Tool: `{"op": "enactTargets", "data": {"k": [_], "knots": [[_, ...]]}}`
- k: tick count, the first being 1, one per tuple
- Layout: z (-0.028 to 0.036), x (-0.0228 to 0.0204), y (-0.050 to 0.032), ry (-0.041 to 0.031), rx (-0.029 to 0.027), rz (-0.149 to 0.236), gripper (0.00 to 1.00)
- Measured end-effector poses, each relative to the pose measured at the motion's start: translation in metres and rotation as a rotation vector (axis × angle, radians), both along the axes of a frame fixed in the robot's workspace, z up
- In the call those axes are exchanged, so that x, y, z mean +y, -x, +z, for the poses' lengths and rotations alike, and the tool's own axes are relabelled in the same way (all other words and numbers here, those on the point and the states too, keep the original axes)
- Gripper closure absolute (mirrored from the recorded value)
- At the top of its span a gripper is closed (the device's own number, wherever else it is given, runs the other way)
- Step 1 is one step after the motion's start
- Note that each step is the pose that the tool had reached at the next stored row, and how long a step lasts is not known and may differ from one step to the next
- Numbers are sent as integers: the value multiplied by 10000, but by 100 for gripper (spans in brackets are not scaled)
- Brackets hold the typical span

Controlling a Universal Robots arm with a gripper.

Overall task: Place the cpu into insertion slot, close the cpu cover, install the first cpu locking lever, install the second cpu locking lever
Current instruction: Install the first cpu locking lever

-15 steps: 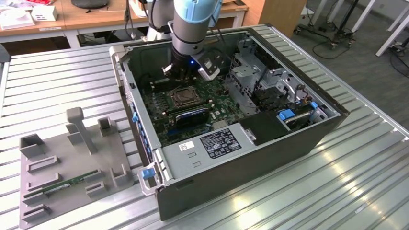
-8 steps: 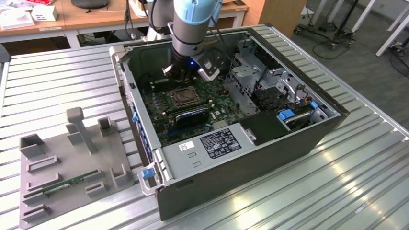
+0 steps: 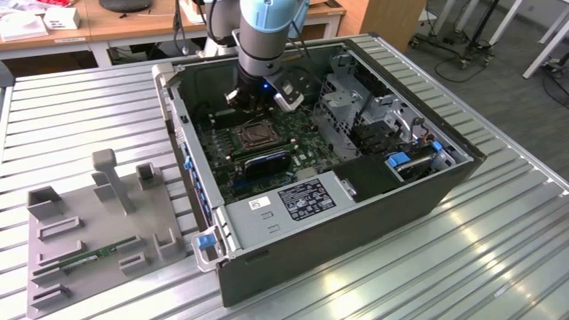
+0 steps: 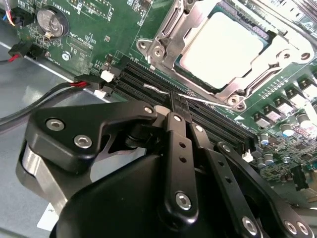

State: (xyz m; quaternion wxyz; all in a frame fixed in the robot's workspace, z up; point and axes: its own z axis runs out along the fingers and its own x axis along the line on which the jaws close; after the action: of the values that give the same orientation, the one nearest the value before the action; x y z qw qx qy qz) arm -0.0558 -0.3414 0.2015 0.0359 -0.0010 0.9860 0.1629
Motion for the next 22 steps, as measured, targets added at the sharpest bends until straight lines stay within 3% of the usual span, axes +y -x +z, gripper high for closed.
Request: {"op": "enactTargets", "data": {"k": [4,7,17,20,22], "knots": [[-2,1,0,5,-1,1,89],[-7,0,0,54,1,1,89],[-84,0,-8,91,1,-1,89],[-88,0,-9,160,0,1,89],[-88,1,-9,248,-1,1,89]]}}
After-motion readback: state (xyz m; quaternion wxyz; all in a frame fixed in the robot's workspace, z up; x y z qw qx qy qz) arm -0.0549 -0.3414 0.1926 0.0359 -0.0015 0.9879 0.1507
